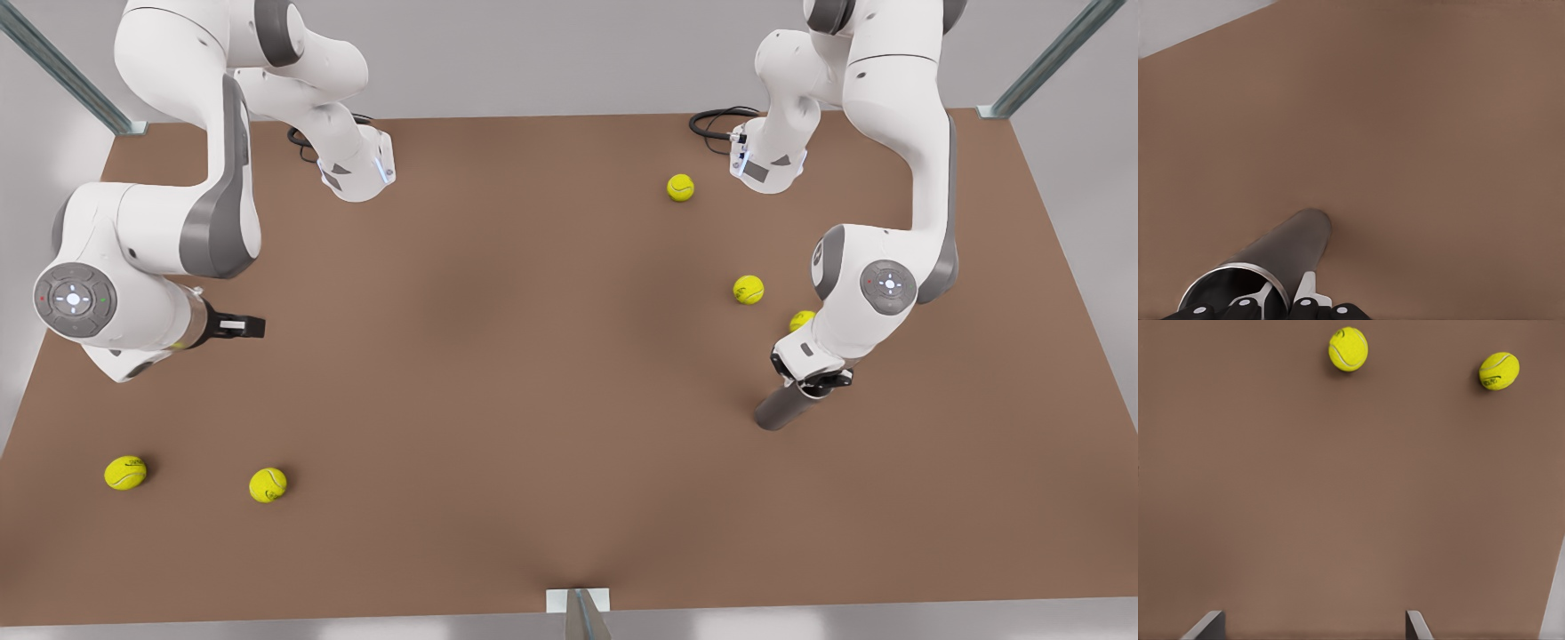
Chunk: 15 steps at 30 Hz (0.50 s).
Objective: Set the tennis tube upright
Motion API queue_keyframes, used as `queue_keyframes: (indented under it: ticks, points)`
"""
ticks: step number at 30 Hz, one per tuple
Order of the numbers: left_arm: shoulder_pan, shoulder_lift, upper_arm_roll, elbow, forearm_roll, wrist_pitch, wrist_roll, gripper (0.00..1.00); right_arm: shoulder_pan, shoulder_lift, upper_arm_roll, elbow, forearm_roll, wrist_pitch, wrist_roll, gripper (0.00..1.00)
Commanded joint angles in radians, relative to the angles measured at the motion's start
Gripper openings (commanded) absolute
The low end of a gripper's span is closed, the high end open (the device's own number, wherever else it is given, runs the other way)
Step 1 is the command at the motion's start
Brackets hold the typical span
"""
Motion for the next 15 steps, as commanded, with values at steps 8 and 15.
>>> queue_keyframes:
  ticks: [8, 15]
  points:
    - [-0.006, -0.033, 0.000, 0.088, 0.003, -0.142, -0.056, 0.65, -0.001, 0.014, -0.001, 0.002, -0.002, -0.003, 0.000, 1.00]
    - [-0.015, -0.031, 0.031, 0.384, 0.020, -0.488, -0.060, 1.00, 0.031, 0.014, 0.044, 0.077, 0.031, 0.010, -0.020, 1.00]
